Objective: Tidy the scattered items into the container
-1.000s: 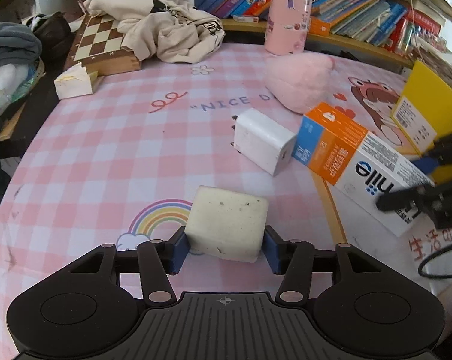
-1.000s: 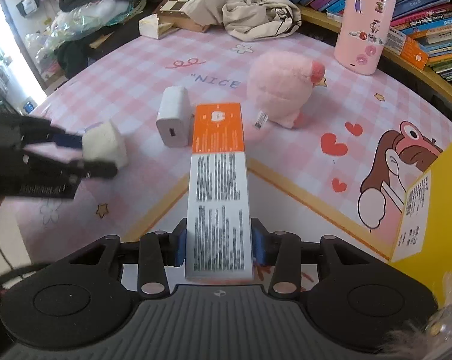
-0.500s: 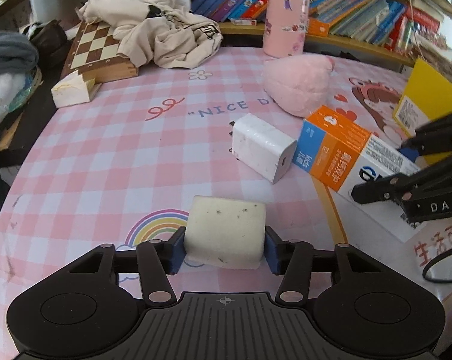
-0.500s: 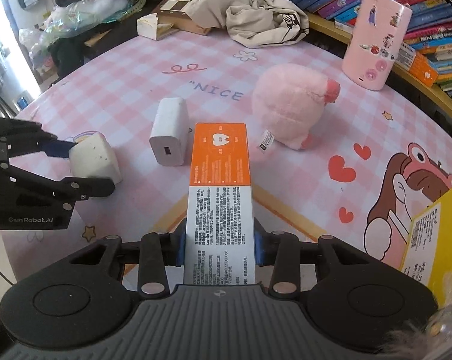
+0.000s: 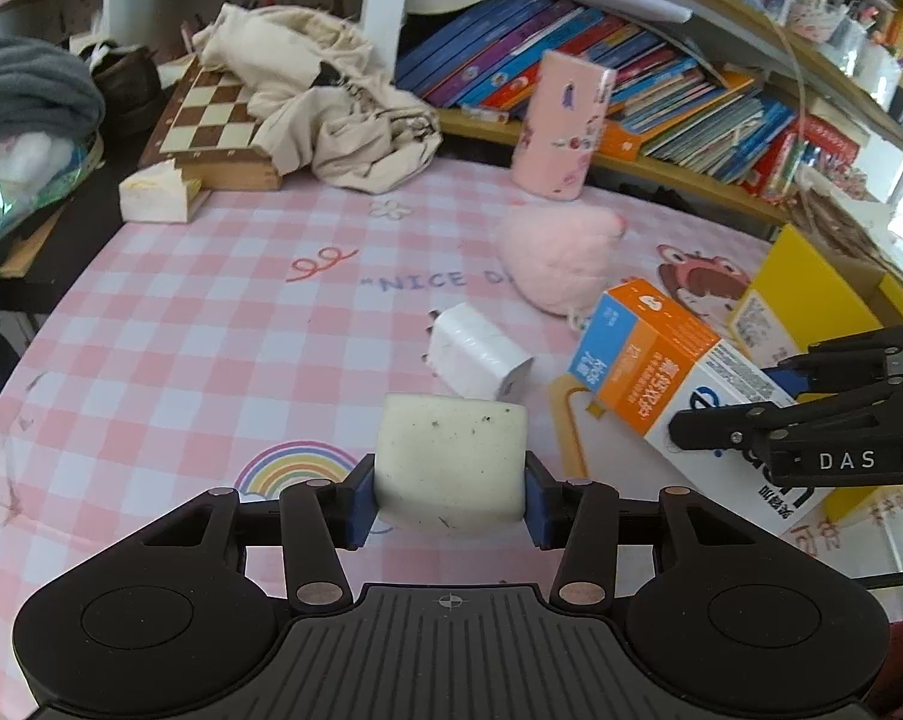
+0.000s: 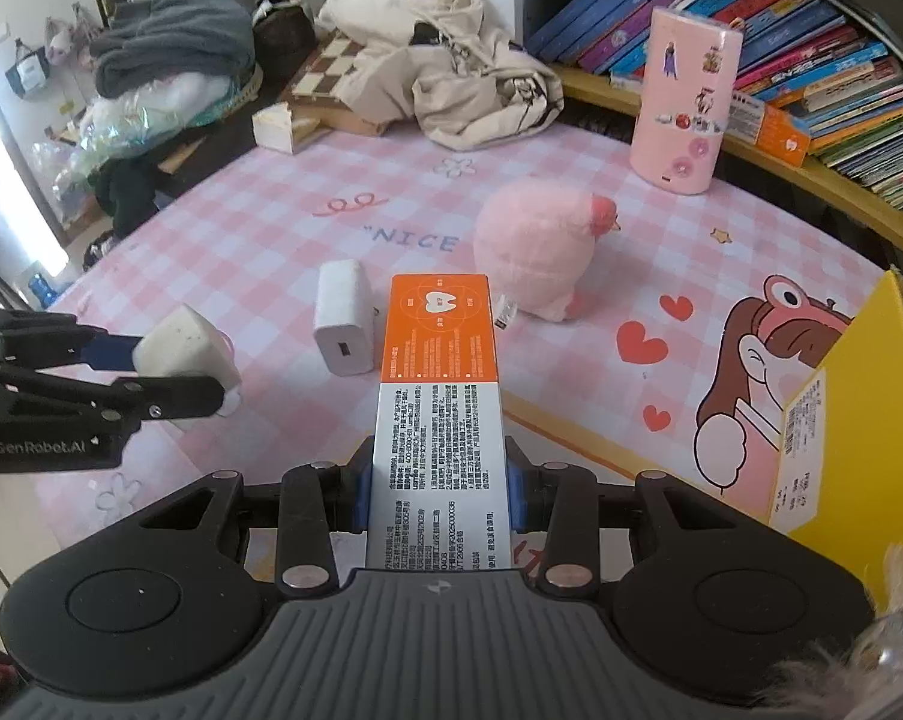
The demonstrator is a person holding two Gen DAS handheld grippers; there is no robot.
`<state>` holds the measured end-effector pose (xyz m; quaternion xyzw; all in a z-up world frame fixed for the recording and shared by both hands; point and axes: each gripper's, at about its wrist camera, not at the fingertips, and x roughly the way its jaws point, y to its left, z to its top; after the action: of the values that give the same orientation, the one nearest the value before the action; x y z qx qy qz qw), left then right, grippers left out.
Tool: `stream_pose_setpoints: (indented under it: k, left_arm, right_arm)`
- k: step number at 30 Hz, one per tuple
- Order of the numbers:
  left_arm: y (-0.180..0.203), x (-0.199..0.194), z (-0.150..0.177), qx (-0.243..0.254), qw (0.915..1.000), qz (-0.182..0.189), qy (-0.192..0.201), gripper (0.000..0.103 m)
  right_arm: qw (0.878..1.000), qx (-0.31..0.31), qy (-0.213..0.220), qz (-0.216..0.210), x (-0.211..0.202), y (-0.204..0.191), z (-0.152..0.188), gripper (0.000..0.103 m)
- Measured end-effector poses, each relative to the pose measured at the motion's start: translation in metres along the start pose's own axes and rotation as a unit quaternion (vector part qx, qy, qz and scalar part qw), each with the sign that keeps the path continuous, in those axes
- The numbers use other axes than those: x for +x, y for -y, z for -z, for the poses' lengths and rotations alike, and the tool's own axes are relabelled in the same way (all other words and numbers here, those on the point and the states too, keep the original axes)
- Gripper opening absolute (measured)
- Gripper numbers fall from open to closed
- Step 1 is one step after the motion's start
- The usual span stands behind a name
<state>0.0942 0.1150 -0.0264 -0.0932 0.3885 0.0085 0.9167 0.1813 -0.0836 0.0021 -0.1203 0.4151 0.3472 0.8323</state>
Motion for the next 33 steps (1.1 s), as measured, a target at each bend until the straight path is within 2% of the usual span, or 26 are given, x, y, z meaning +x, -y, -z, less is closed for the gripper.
stream_pose_setpoints:
  k: [15,33]
  left_arm:
    - [0.003,-0.041,0.011,0.015,0.9992,0.022,0.03,0.046]
    - [0.011,-0.08,0.036,0.051,0.9959,0.062,0.042,0.046]
  right_arm:
    - [0.999,0.022,0.028,0.014,-0.041,-0.025,0.02,0.037]
    - [0.997,0.053,0.049,0.038,-0.084,-0.061,0.064,0.037]
